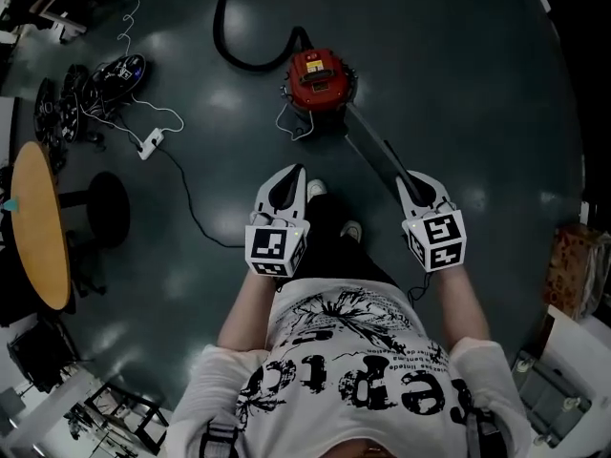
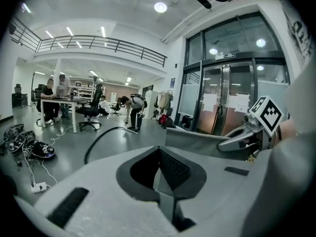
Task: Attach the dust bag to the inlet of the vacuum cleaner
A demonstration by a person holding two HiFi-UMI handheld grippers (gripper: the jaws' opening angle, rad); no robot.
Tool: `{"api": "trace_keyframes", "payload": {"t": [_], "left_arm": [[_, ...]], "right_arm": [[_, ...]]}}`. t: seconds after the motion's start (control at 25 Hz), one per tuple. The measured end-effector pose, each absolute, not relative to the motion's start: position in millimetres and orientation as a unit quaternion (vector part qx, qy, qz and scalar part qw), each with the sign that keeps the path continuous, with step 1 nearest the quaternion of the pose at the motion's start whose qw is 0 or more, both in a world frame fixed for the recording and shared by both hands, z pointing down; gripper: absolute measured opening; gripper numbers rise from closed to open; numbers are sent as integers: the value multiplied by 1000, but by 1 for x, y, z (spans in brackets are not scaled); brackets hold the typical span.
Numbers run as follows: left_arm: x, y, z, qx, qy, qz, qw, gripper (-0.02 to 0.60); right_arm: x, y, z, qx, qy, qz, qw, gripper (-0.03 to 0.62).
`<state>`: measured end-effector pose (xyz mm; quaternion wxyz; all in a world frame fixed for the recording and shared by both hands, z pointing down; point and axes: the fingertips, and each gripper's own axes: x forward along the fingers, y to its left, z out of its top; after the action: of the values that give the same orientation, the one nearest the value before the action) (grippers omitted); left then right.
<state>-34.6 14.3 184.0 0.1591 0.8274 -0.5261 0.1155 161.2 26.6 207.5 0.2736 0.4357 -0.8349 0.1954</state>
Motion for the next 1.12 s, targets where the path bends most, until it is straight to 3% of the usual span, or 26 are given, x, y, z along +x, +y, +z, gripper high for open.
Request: {"api": "trace_keyframes", "payload": {"t": [0.64,0.84,1.12], "left_arm": [[-59,-122,232,836,-506,105,185,3],[-51,-132,273,845,-505,114,132,3],[-55,-153,402,850,-503,152,37,3]], "right_arm": [[104,-66,273,332,-875,187,298,21],[104,-74,328,289,-895,158,300,21],[104,-83,455,243,-917,120,293,21]]}}
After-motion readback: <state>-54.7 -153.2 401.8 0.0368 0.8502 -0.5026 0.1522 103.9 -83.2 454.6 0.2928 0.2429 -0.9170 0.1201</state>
